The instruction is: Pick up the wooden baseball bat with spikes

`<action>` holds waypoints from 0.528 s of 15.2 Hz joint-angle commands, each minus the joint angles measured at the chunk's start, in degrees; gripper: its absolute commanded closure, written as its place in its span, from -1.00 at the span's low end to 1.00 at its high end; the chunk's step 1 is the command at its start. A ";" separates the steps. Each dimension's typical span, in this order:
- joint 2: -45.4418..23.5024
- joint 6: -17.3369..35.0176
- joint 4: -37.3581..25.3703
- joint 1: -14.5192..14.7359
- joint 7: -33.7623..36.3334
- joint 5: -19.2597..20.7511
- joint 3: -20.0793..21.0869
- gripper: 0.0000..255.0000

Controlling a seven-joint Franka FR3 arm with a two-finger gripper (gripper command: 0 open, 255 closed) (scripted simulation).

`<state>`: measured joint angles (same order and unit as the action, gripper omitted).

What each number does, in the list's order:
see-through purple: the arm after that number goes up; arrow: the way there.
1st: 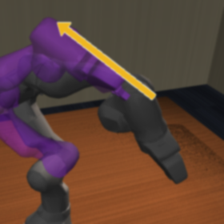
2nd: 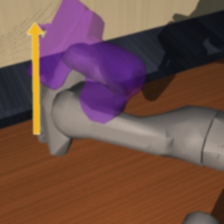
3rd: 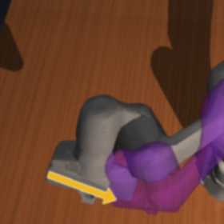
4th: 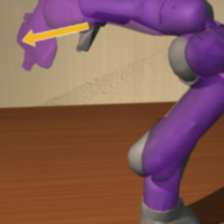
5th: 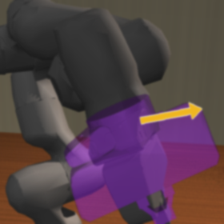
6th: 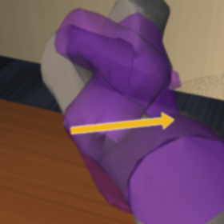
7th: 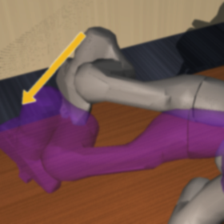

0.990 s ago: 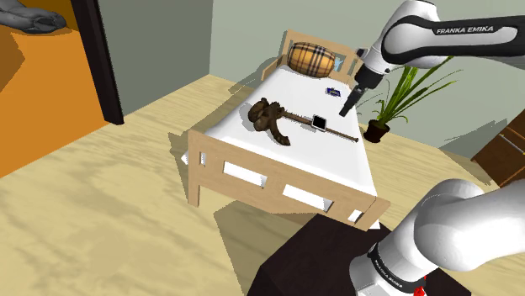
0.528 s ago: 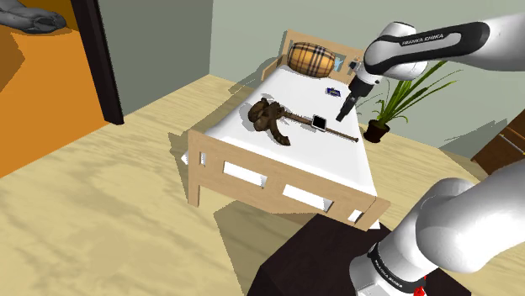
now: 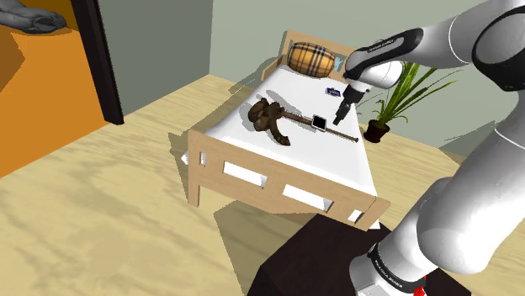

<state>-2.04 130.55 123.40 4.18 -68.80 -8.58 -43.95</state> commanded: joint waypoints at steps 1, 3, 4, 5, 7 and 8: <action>-6.62 0.35 -3.67 -1.49 -6.82 -6.43 -0.48 -1.00; -12.39 -0.11 -7.67 -4.29 -11.90 -11.42 0.72 -1.00; -15.11 -0.44 -9.80 -5.91 -14.06 -13.52 1.58 -1.00; -17.74 -0.83 -12.00 -7.56 -16.00 -15.39 2.48 -1.00; -22.79 -1.71 -16.66 -10.89 -19.25 -18.48 4.36 -1.00; -25.23 -2.20 -19.11 -12.53 -20.60 -19.74 5.28 -1.00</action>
<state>-24.29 129.10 107.34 -6.57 -87.83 -26.61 -39.75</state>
